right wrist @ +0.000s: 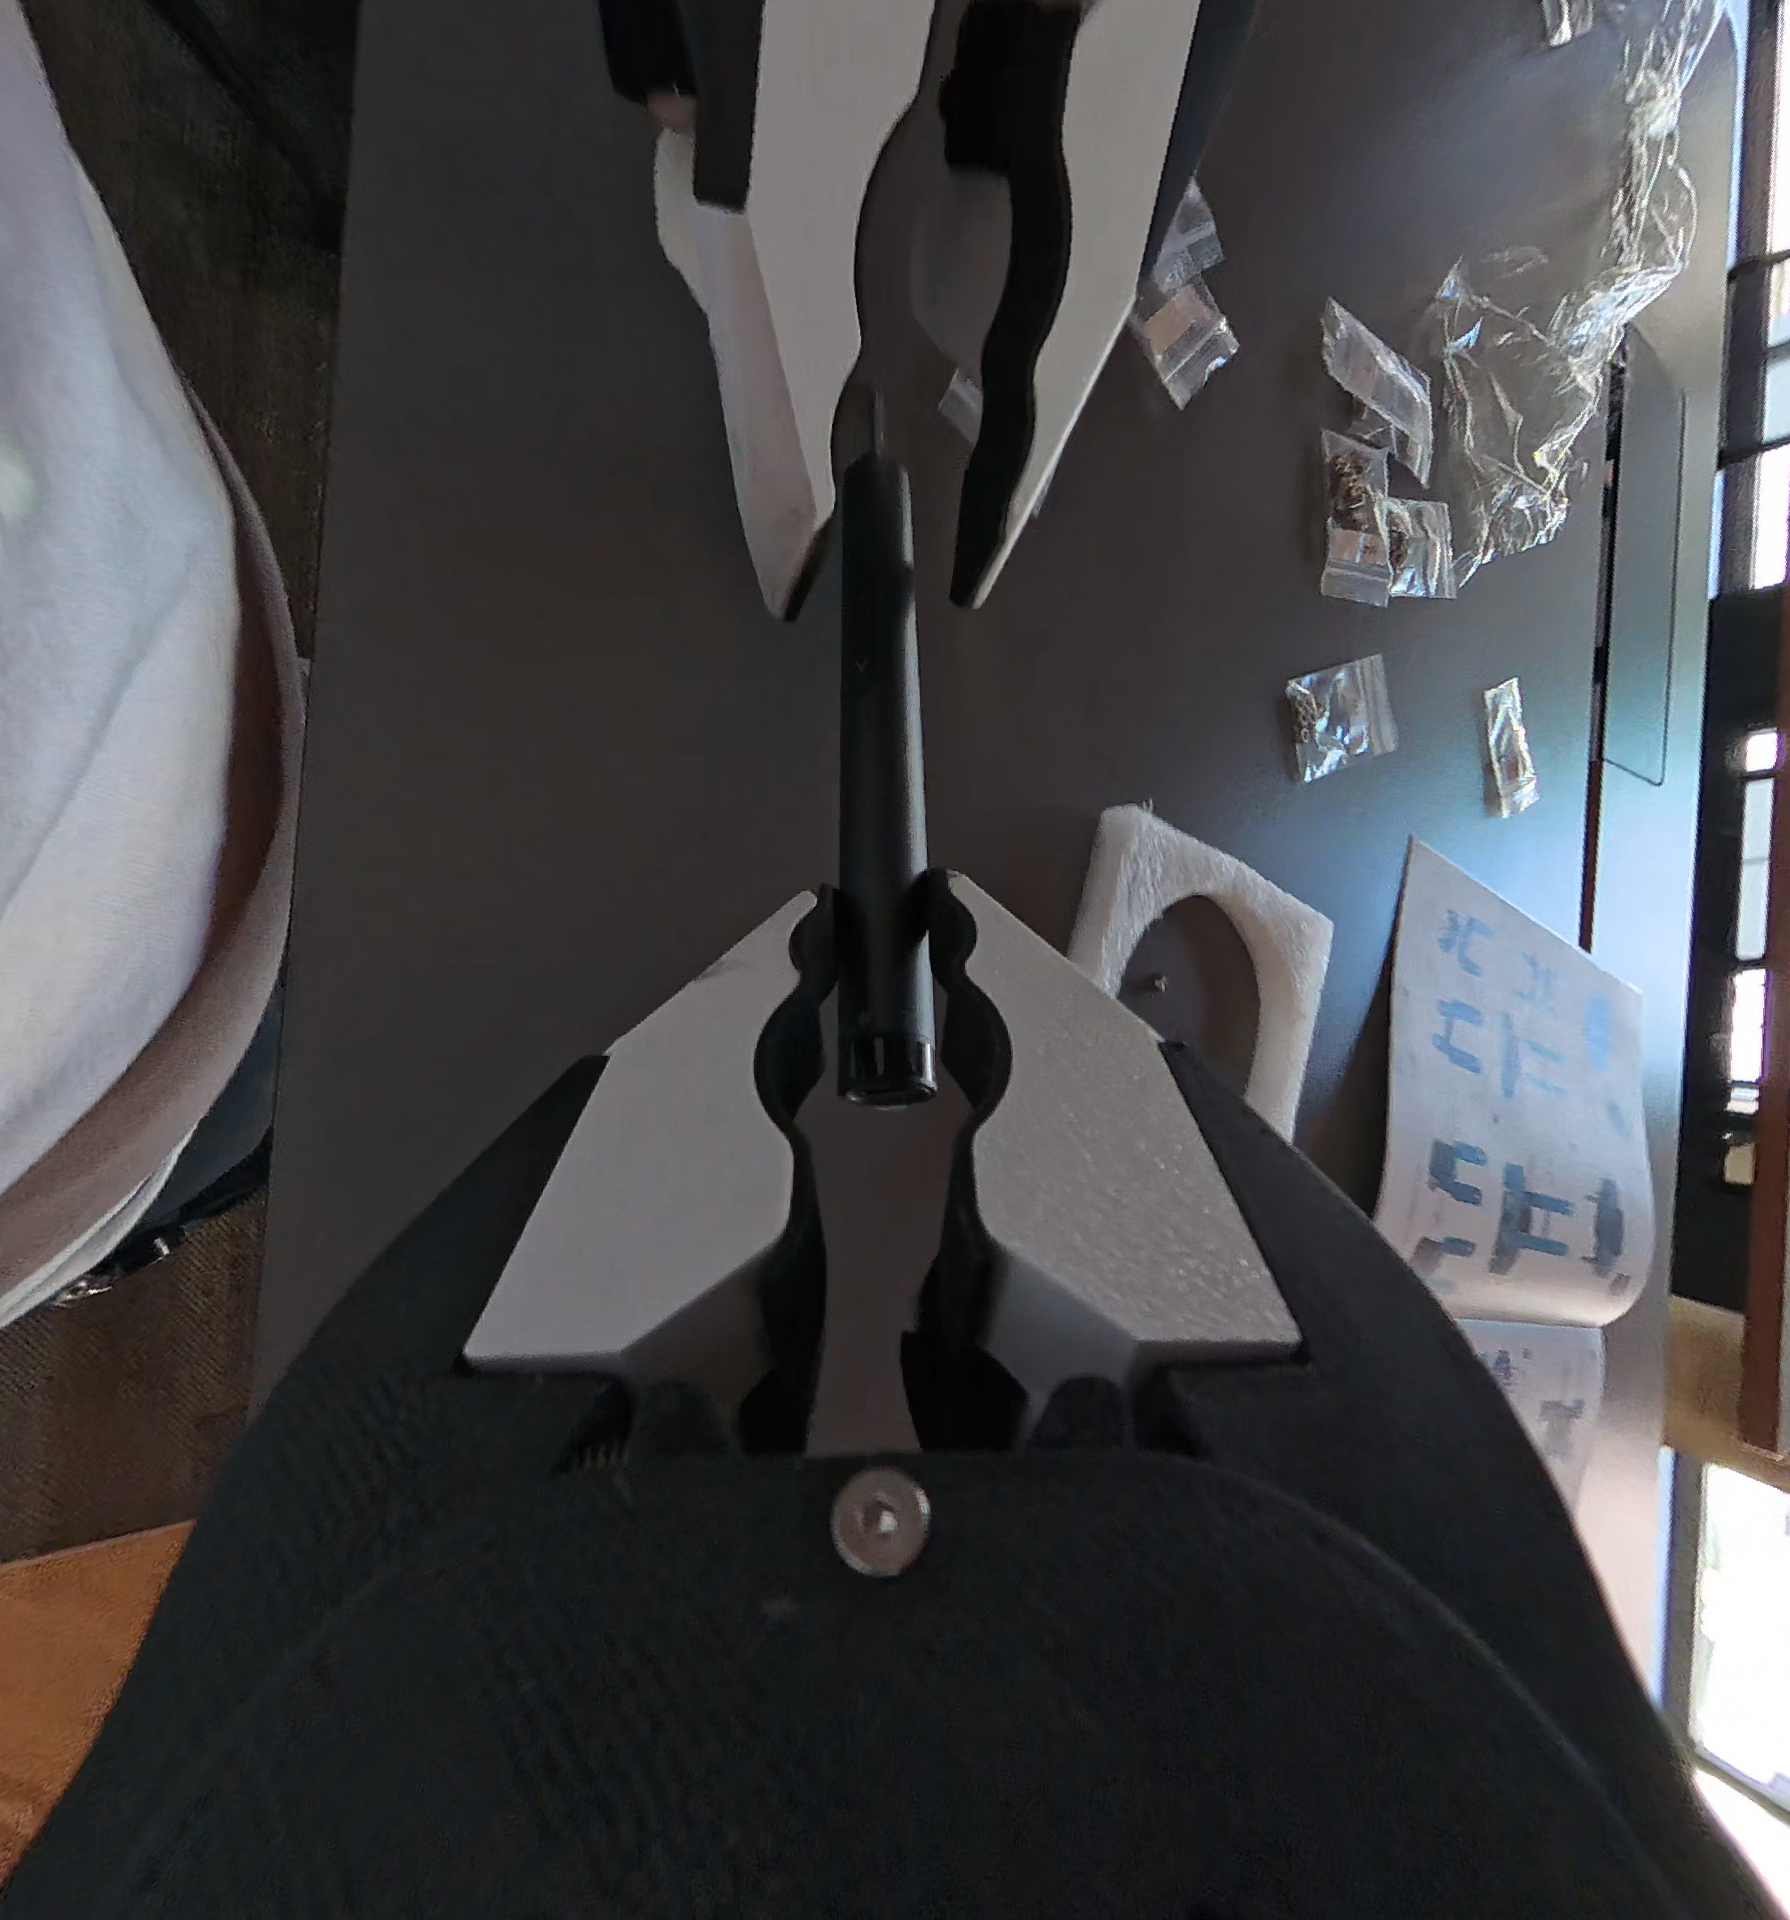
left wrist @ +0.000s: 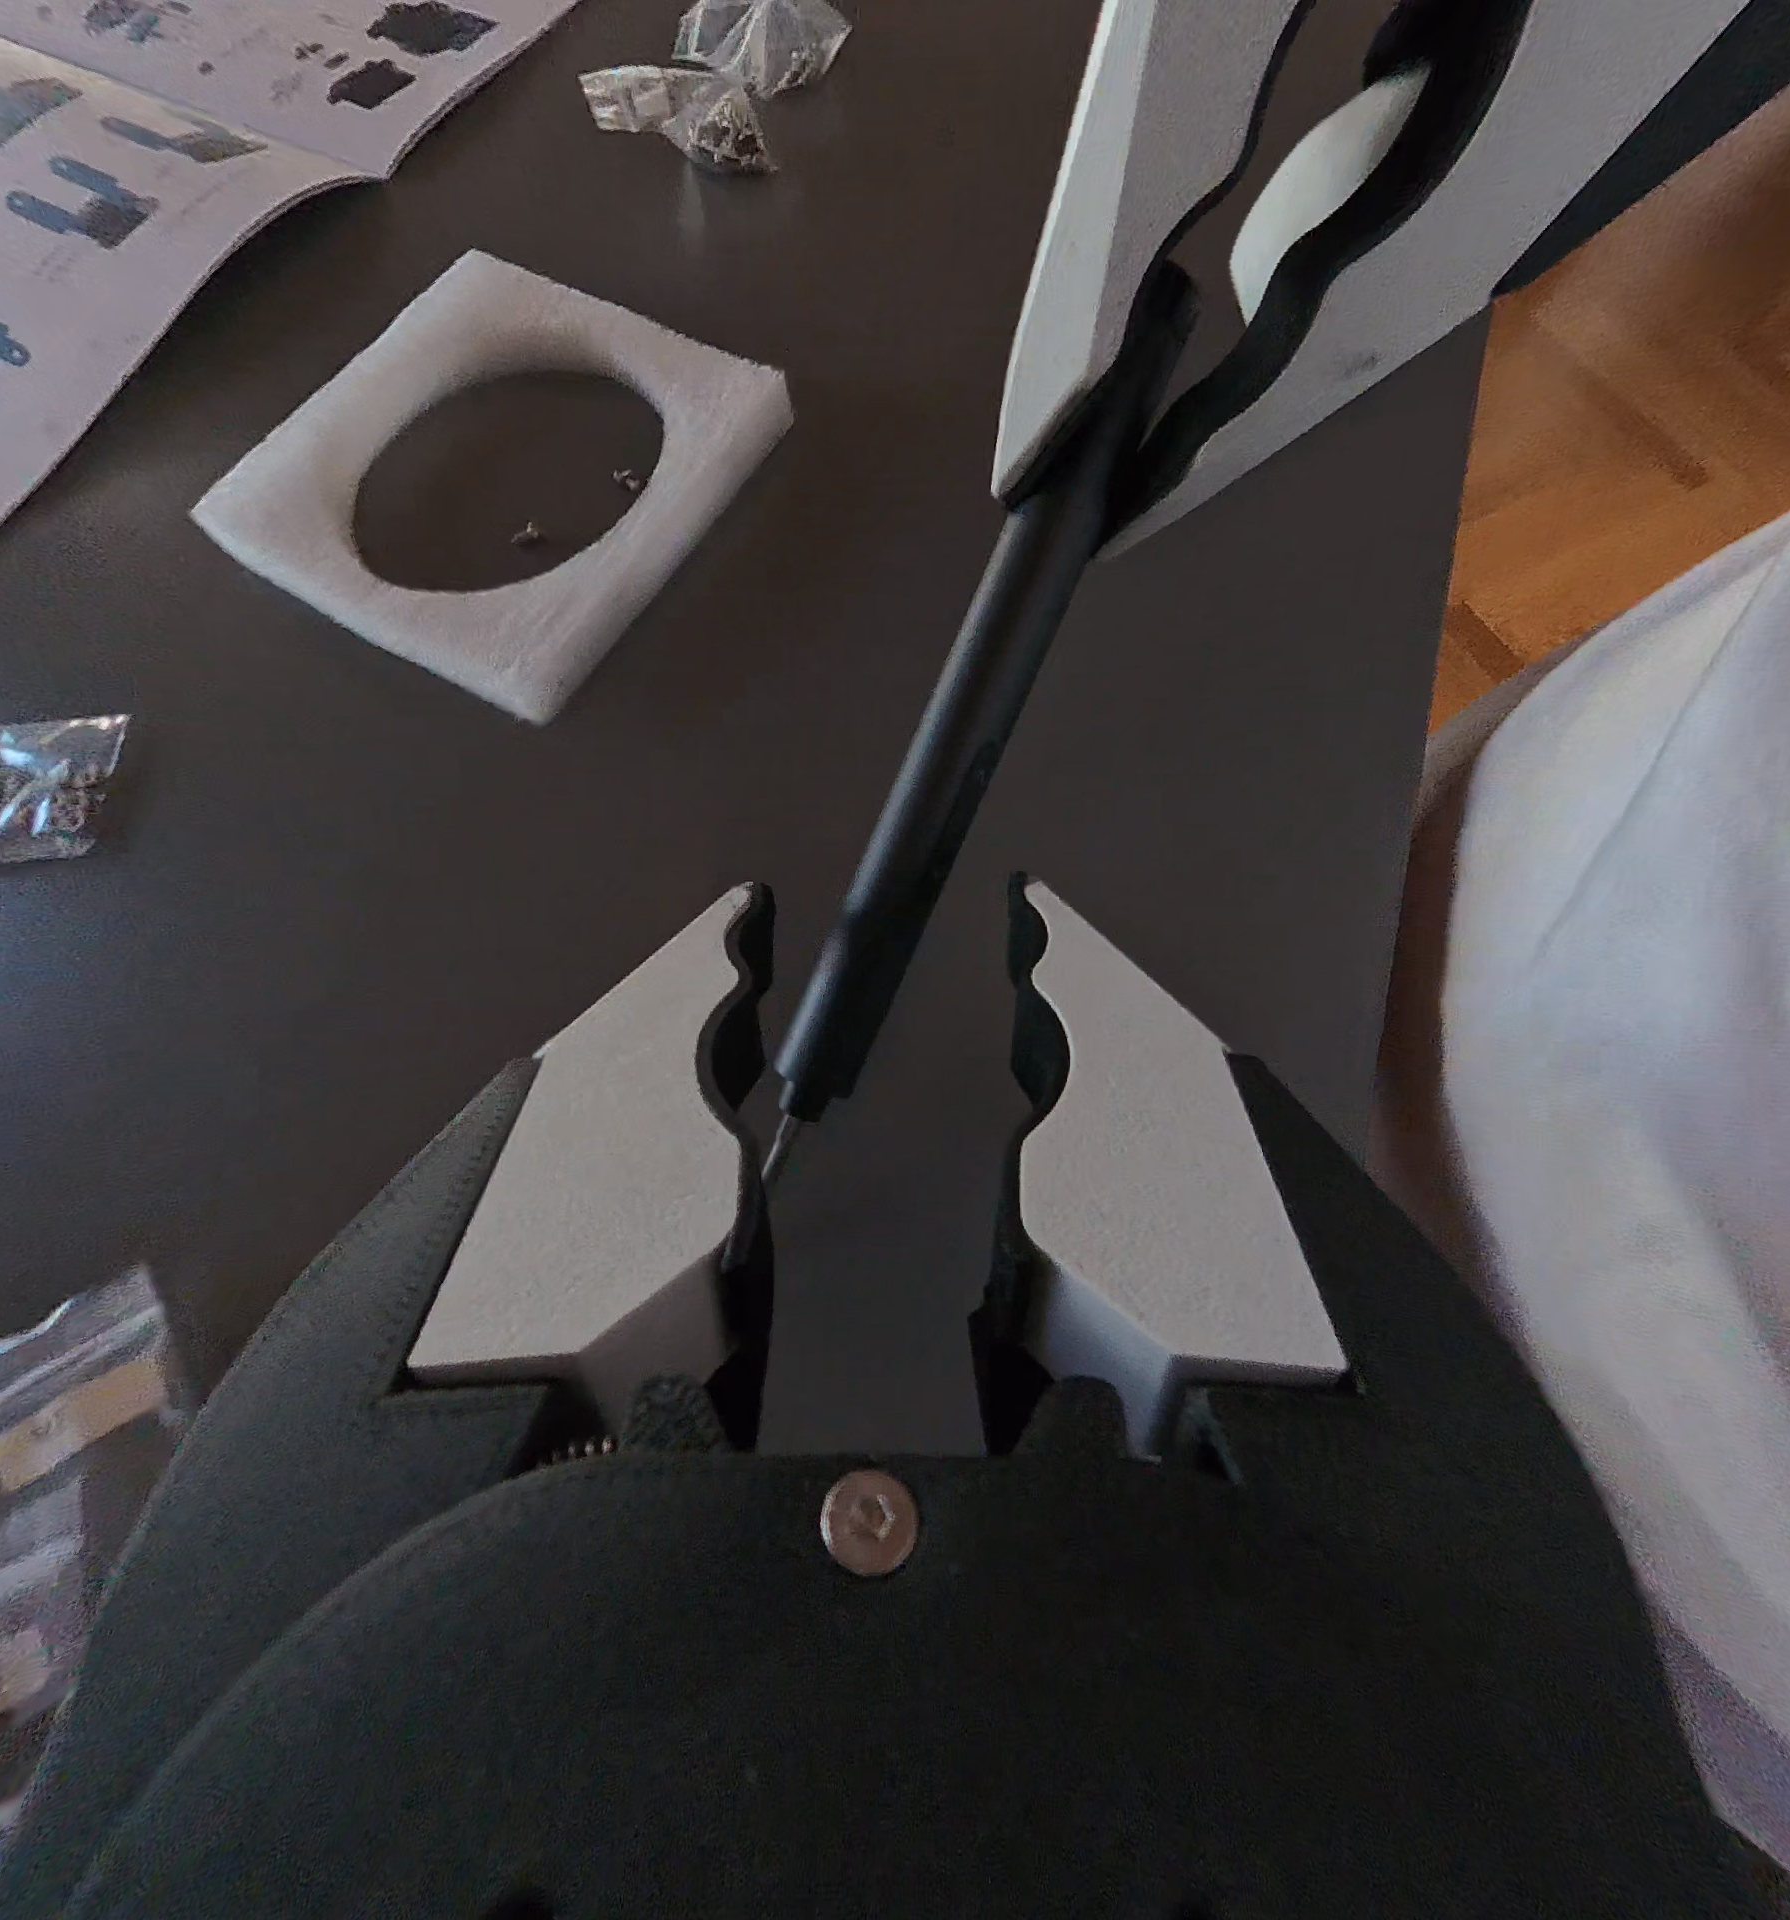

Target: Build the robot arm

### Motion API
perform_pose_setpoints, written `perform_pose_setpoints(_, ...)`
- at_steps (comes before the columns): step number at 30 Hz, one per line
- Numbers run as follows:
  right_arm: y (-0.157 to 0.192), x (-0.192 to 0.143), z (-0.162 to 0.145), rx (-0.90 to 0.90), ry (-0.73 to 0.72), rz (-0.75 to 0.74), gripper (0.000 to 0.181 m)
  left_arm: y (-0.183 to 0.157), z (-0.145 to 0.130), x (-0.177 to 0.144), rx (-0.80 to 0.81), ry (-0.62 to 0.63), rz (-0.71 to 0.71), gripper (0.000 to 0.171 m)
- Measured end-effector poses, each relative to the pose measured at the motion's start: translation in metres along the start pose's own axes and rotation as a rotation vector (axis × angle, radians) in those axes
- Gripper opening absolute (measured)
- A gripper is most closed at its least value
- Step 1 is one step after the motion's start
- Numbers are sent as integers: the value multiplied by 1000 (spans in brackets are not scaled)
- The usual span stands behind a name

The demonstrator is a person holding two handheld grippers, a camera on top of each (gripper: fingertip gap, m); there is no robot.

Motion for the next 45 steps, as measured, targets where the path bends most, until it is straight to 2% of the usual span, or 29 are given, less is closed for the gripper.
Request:
perform_pose_setpoints(3, -1, -21, -22, -81, -13, 18, 17, -16, 16, 29, 5, 14, -13, 39)
perform_pose_setpoints(7, -2, -42, -50, -148, -33, 74, 17, -24, 20, 63, 65, 123, 49, 33)
perform_pose_setpoints(9, -3, -50, -57, -157, -65, 120, 17, -32, 34, 76, 65, 109, 49, 40)
perform_pose_setpoints(11, -6, -54, -62, -167, -86, 153, 17, -39, 48, 88, 68, 105, 49, 39)
perform_pose_setpoints(12, -7, -55, -64, -173, -95, 165, 17, -42, 53, 94, 77, 110, 43, 36)
perform_pose_setpoints(14, -9, -56, -71, -174, -93, 206, 17, -39, 56, 102, 121, 143, 73, 12)
perform_pose_setpoints(16, -16, -55, -75, -157, -132, 217, 17, -33, 59, 106, 137, 158, 91, 12)
perform_pose_setpoints(19, -35, -55, -78, -56, -216, 204, 20, -27, 67, 106, 33, 135, 63, 12)
perform_pose_setpoints(20, -46, -58, -78, -5, -274, 173, 30, -25, 72, 104, -15, 97, 57, 11)
perform_pose_setpoints(22, -64, -69, -78, 157, -429, 140, 52, -21, 82, 101, -123, 24, 34, 11)
perform_pose_setpoints(24, -77, -87, -79, 356, -637, 157, 56, -15, 90, 97, -205, -38, 40, 11)
perform_pose_setpoints(27, -82, -102, -82, 591, -915, 297, 65, -15, 109, 91, -280, -157, 0, 11)
perform_pose_setpoints(31, -67, -88, -73, 634, -950, 559, 72, -31, 134, 86, -303, -228, -160, 10)
perform_pose_setpoints(32, -61, -88, -65, 604, -960, 622, 70, -36, 139, 86, -302, -226, -198, 10)
perform_pose_setpoints(33, -55, -90, -58, 556, -968, 686, 59, -41, 142, 87, -301, -224, -238, 10)
perform_pose_setpoints(35, -44, -93, -50, 458, -968, 767, 23, -50, 147, 89, -309, -215, -320, 10)
perform_pose_setpoints(36, -43, -90, -49, 432, -953, 759, 18, -53, 148, 89, -318, -217, -349, 10)
perform_pose_setpoints(38, -44, -86, -48, 399, -933, 718, 16, -54, 145, 89, -364, -197, -383, 10)
perform_pose_setpoints(41, -48, -79, -46, 433, -920, 643, 16, -46, 134, 84, -421, -195, -353, 18)
perform_pose_setpoints(45, -52, -78, -46, 520, -960, 653, 16, -41, 124, 75, -466, -237, -310, 16)
Point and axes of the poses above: each gripper's, where its closed fingertips meet, x out along the fingers, z out of its top, y = z × x across the jaws, the point moved 1 cm from there along -x, back along the fingers, and after that the axes turned 3 degrees about z, right-handed, at the moved point
